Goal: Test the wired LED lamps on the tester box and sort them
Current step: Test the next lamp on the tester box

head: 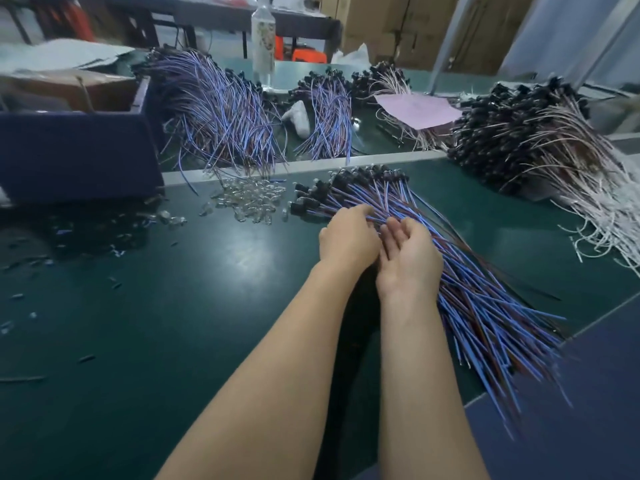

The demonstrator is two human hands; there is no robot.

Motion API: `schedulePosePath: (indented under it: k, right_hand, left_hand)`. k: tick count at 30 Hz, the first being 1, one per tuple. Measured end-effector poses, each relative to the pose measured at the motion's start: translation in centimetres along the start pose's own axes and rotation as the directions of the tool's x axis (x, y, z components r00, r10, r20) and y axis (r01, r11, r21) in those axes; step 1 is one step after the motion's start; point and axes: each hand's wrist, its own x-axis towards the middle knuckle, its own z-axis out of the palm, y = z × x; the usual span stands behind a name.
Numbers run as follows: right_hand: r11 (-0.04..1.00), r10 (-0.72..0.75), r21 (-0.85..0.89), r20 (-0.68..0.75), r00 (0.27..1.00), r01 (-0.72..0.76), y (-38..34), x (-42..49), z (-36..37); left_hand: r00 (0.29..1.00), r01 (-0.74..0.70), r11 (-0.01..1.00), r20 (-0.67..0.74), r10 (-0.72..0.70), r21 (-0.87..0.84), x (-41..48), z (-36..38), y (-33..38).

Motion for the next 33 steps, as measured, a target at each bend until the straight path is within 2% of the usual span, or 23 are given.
schedulePosePath:
  k: [2,7,11,15,17,19,21,25,28,33]
  right_hand:
    - [0.999,0.034,-0.018,-0.027,0.999,-0.035,0.1,0.0,0.4]
    - [1.000,0.019,0.020,-0.027,0.999,-0.018,0.9,-1.0,1.9]
    - [0.998,0.057,-0.013,0.144,0.988,-0.055,3.9,-4.2,5.6]
    - [0.989,0.128,-0.123,0.389,0.912,-0.086,8.3,-8.8,9.8]
    - [0.960,0.140,-0.279,0.493,0.858,0.003,11.1,-11.3,11.4]
    - [0.874,0.147,-0.455,0.582,0.800,0.170,13.9,-13.7,12.6]
    - [0.776,0.165,-0.546,0.659,0.734,0.315,16.4,-15.9,13.9]
    - [0.539,0.135,-0.529,0.823,0.552,0.656,19.8,-19.7,15.8]
    - [0.453,0.211,-0.512,0.857,0.471,0.729,21.6,-21.7,16.5]
    - [0.301,0.423,-0.462,0.849,0.317,0.834,23.3,-23.7,18.0]
  left_hand:
    - [0.998,0.031,0.985,-0.054,-0.041,-0.171,-0.1,-0.8,-0.1]
    - [0.983,0.039,0.905,-0.145,-0.110,-0.424,-1.3,-4.1,-0.6]
    - [0.938,-0.041,0.806,-0.300,-0.173,-0.591,-2.9,-9.2,-2.0]
    - [0.823,-0.117,0.751,-0.487,-0.293,-0.650,-5.1,-15.3,-4.8]
    - [0.760,-0.135,0.738,-0.547,-0.351,-0.662,-6.4,-18.4,-6.5]
    - [0.689,-0.144,0.727,-0.596,-0.414,-0.671,-7.7,-21.2,-8.5]
    - [0.612,-0.150,0.707,-0.626,-0.483,-0.692,-9.0,-23.7,-10.6]
    - [0.454,-0.145,0.658,-0.640,-0.619,-0.739,-11.9,-27.9,-14.9]
    - [0.334,-0.172,0.610,-0.628,-0.703,-0.774,-13.3,-30.2,-16.8]
    - [0.218,-0.250,0.571,-0.620,-0.754,-0.782,-14.4,-32.3,-17.9]
